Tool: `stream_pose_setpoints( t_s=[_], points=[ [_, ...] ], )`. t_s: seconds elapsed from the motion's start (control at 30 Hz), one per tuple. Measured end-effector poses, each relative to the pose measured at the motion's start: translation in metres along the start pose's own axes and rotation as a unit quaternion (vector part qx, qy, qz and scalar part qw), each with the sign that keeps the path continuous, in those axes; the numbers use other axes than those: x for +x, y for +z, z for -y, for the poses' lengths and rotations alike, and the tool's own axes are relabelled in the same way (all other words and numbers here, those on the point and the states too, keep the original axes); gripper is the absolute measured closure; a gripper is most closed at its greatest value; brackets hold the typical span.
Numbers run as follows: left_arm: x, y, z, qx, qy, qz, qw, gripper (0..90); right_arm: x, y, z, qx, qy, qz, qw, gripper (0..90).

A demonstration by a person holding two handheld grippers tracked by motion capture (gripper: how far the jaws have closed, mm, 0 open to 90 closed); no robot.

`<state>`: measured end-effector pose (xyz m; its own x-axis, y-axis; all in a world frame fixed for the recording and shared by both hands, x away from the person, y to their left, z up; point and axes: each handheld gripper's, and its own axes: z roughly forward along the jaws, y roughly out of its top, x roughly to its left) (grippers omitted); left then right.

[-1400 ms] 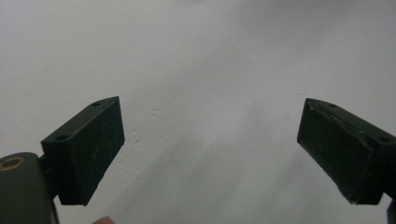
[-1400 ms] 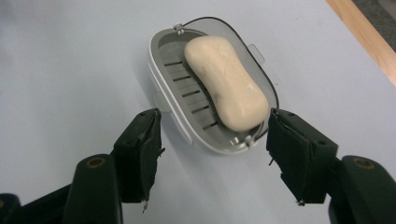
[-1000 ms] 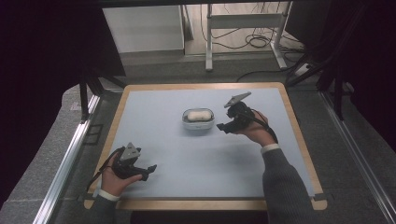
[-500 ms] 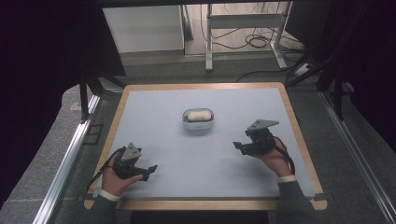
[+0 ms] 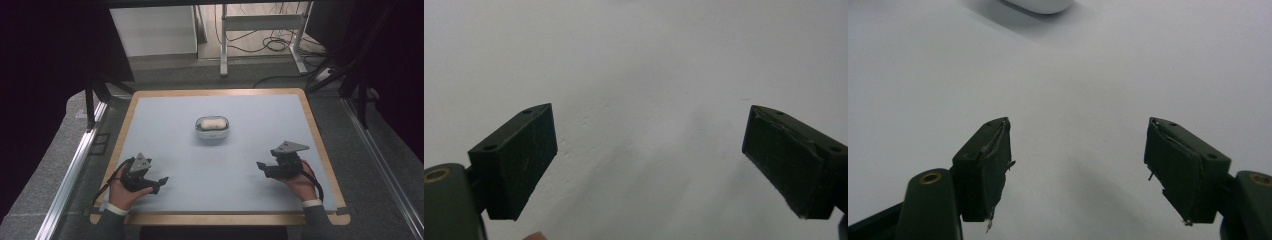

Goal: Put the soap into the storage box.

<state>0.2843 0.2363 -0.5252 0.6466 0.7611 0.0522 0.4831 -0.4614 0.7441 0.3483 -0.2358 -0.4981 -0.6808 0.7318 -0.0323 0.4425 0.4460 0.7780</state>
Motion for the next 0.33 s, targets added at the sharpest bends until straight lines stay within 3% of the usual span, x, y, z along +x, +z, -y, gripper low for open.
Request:
stream_pose_setpoints(
  t_s=[0.33],
  points=[
    [0.0007,0.0006,0.0005,0.001,-0.001,0.000,1.0000,7.9,0.0010,-0.0032,0.0000,-0.008,-0.008,0.013,0.9998,24.0]
  ],
)
